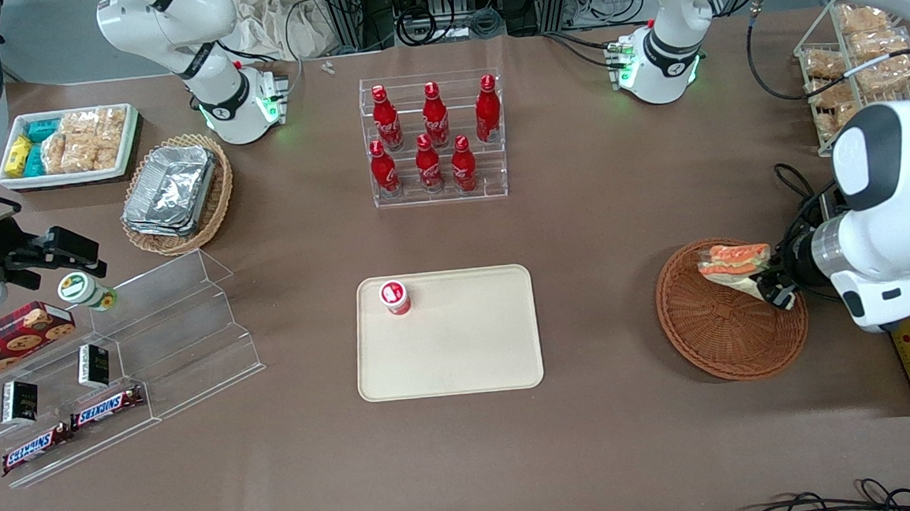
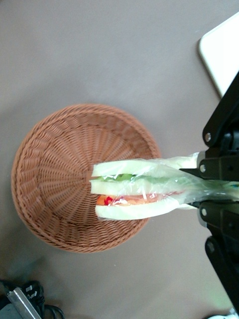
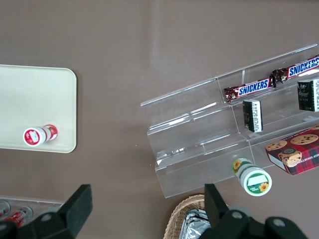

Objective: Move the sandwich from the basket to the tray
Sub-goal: 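Lift the sandwich out of the basket with the left gripper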

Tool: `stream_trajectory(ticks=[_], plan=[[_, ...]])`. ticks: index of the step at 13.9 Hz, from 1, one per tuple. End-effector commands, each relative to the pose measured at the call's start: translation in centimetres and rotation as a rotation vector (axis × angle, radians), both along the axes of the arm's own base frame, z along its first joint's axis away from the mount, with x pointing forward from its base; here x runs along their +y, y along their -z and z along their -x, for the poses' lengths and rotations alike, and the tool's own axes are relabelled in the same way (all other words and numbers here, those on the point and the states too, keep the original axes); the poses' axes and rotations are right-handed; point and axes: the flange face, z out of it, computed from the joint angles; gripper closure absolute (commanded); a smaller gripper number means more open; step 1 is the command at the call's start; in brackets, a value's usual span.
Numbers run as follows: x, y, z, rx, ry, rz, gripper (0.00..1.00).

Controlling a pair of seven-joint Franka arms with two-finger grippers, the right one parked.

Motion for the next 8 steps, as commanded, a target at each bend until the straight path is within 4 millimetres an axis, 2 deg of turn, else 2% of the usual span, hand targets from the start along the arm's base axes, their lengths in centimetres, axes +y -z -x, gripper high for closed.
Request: stream_trajectory(ticks=[1,5,8], plan=[[-4.5,-2.4,0.4,0.0,0.079,0.026,0.97],[-10.0,-3.0,1.8,-0.013,0.303,0.041,0.97],[-14.9,-2.5,3.0,-0.016,0.447,0.031,0.94]])
